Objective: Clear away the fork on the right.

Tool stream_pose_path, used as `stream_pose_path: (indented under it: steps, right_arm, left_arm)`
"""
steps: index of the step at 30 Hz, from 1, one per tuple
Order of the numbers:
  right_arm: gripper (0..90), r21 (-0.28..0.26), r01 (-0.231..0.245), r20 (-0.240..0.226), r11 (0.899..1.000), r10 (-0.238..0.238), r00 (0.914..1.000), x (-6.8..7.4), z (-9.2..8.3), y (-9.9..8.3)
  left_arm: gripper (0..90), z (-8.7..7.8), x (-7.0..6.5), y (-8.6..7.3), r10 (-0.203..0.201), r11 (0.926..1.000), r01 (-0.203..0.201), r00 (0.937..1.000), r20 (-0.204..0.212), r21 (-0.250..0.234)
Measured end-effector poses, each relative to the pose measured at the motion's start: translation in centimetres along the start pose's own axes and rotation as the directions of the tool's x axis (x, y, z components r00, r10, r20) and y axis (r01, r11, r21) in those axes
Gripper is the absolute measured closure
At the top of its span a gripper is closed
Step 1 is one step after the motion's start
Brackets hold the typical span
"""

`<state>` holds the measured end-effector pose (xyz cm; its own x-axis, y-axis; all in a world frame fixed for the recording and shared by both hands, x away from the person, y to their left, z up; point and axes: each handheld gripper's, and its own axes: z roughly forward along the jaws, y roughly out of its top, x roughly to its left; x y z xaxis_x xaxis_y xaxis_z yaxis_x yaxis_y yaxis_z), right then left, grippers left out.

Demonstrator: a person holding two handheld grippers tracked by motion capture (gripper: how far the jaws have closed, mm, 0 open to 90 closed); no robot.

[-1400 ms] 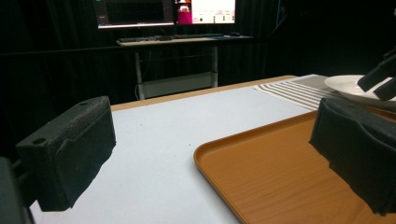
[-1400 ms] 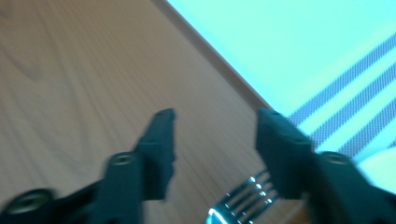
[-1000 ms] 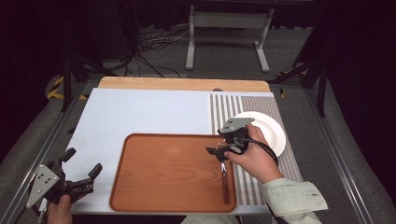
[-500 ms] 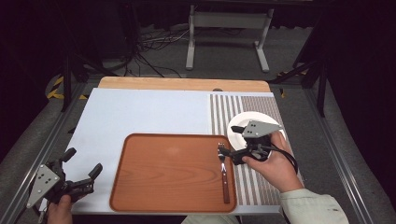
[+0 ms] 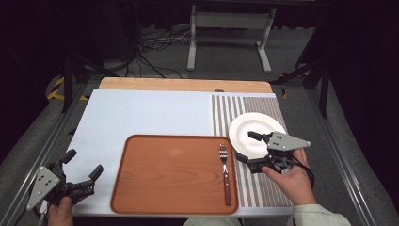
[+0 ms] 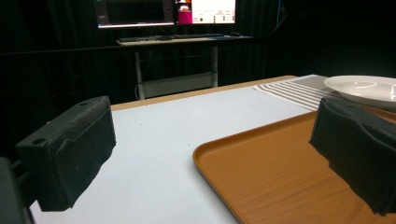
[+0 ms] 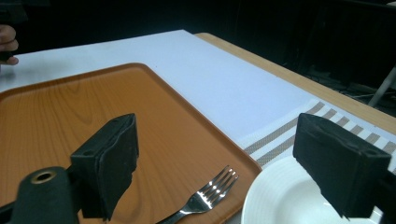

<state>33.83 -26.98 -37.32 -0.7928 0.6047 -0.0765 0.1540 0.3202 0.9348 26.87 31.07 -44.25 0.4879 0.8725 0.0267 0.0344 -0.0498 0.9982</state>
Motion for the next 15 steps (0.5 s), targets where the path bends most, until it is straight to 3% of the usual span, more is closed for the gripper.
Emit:
stream_pose_path:
  steps: [15]
  right_arm:
    - [14.9,-0.119,-0.051,0.037,0.992,0.056,0.9978,-1.0,-2.1,-4.5]
  left_arm:
    - [0.9,0.0,-0.1,0.0,-0.004,1.0,0.004,1.0,0.0,0.001]
